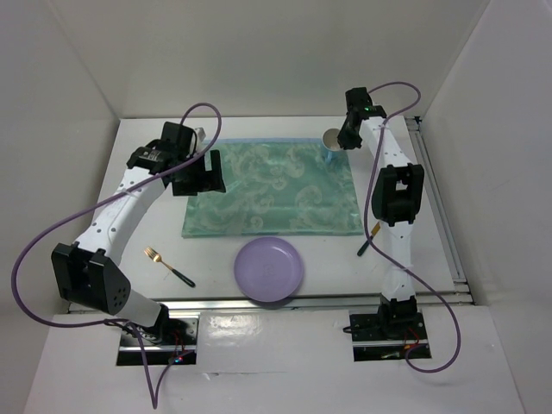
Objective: Set the dinner table for one person
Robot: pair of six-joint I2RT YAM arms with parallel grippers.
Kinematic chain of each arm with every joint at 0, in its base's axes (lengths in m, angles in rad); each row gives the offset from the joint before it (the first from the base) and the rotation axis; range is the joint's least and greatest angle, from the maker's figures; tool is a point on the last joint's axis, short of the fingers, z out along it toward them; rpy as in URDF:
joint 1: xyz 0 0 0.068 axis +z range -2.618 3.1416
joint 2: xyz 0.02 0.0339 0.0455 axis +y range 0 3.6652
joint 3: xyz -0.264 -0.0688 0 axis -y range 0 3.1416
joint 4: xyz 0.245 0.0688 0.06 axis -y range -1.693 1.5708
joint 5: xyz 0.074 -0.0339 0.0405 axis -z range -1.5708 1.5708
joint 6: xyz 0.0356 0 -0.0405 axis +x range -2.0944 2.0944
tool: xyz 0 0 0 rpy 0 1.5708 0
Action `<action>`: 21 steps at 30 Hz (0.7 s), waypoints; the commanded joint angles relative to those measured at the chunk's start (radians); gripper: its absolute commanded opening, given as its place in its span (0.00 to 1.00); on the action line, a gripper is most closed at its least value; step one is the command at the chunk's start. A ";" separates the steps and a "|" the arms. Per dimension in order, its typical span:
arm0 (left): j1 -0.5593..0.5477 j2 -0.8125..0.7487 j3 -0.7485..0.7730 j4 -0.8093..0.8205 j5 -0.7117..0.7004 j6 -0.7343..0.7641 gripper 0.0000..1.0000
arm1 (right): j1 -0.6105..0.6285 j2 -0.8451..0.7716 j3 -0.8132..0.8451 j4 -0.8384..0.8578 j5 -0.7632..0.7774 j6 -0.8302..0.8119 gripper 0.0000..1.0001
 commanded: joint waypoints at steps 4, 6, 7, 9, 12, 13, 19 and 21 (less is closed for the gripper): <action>-0.004 -0.003 0.034 -0.022 -0.010 0.029 1.00 | -0.006 -0.043 0.004 0.086 -0.054 0.003 0.66; -0.013 -0.003 0.034 -0.031 -0.019 0.029 1.00 | -0.006 -0.062 -0.006 0.107 -0.063 0.012 0.85; -0.013 -0.003 0.034 -0.031 -0.019 0.029 1.00 | -0.006 -0.075 -0.006 0.116 -0.063 0.012 0.88; -0.023 -0.012 0.022 -0.031 -0.019 0.020 1.00 | -0.006 -0.088 0.025 0.116 -0.073 0.012 0.92; -0.055 -0.032 -0.029 -0.022 -0.010 -0.001 1.00 | 0.003 -0.138 0.039 0.106 -0.073 0.012 0.96; -0.078 -0.050 -0.065 -0.012 0.014 -0.010 1.00 | 0.003 -0.156 0.039 0.106 -0.073 0.003 0.96; -0.223 -0.162 -0.219 0.001 -0.019 -0.115 0.98 | 0.012 -0.451 -0.198 0.197 -0.126 0.003 0.99; -0.274 -0.202 -0.298 0.020 -0.019 -0.145 0.95 | 0.023 -0.600 -0.357 0.254 -0.137 0.003 0.99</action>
